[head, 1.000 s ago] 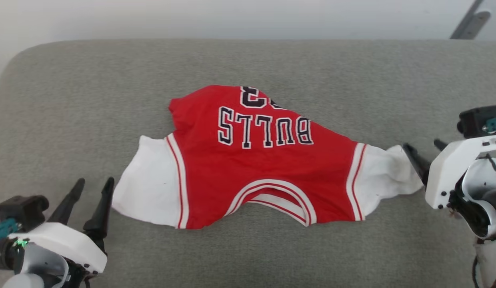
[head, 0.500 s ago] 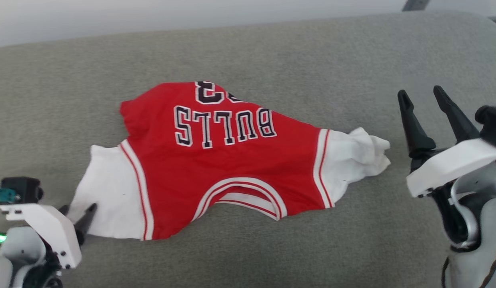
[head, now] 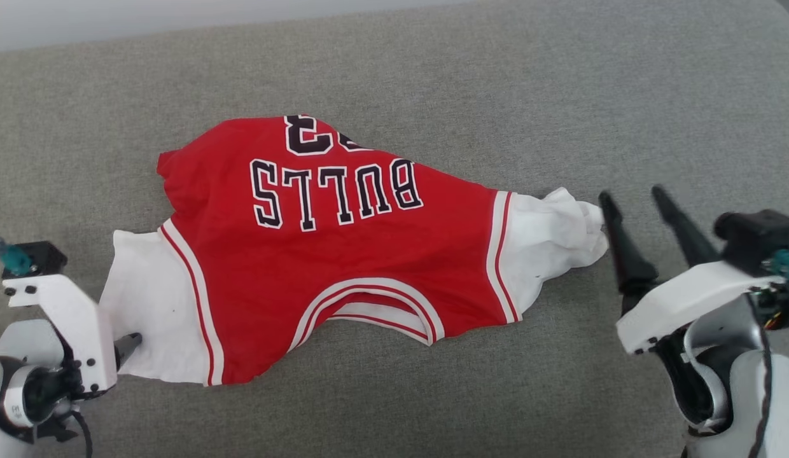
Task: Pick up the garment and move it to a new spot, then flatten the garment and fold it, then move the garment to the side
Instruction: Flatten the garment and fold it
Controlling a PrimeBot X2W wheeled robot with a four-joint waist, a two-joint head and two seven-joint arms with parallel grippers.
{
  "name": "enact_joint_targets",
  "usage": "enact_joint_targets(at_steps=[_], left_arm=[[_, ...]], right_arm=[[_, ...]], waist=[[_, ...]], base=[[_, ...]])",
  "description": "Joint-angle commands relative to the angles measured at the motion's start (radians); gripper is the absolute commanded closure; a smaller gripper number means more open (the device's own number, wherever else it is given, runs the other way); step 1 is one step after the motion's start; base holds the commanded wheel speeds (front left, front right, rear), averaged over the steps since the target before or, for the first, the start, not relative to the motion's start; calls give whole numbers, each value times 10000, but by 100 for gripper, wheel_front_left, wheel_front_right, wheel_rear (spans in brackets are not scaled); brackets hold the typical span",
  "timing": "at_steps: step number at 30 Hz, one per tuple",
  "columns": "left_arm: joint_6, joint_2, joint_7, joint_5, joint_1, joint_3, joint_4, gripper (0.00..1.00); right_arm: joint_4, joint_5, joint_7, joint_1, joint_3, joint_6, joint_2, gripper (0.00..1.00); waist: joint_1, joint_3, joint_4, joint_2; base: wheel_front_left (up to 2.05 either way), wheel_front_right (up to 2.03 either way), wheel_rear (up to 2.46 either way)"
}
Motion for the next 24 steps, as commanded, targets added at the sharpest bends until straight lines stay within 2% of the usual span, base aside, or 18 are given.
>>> enact_joint_targets(at_steps=[1, 5, 9, 16, 23, 24], left_arm=[[-164, -676, 341, -126, 577, -657, 372, 100], [-393, -798, 480, -336, 208, -784, 233, 100], [-403, -859, 355, -187, -139, -859, 224, 100], [-566, -1054, 1, -121, -585, -972, 391, 100], [-715, -1326, -182, -160, -926, -1122, 483, 100], [-734, -1356, -256, -135, -973, -1135, 473, 100]], right_arm=[[47, -41, 74, 57, 38, 1, 9, 0], [652, 35, 1386, -267, 163, 1, -387, 0], [1341, 194, 2508, -687, 283, 1, -813, 0], [2920, 644, 3631, -1665, 702, 1, -1445, 0], [4765, 1176, 5043, -1931, 2111, 35, -1688, 0], [4863, 1319, 5258, -1934, 2360, 39, -1731, 39]], waist=[[0, 23, 13, -1], [0, 226, 158, -1], [0, 432, 354, -1], [0, 713, 775, -1], [0, 854, 1131, -1], [0, 861, 1172, -1]], base=[[0, 0, 0], [0, 0, 0], [0, 0, 0], [0, 0, 0], [0, 0, 0], [0, 0, 0]])
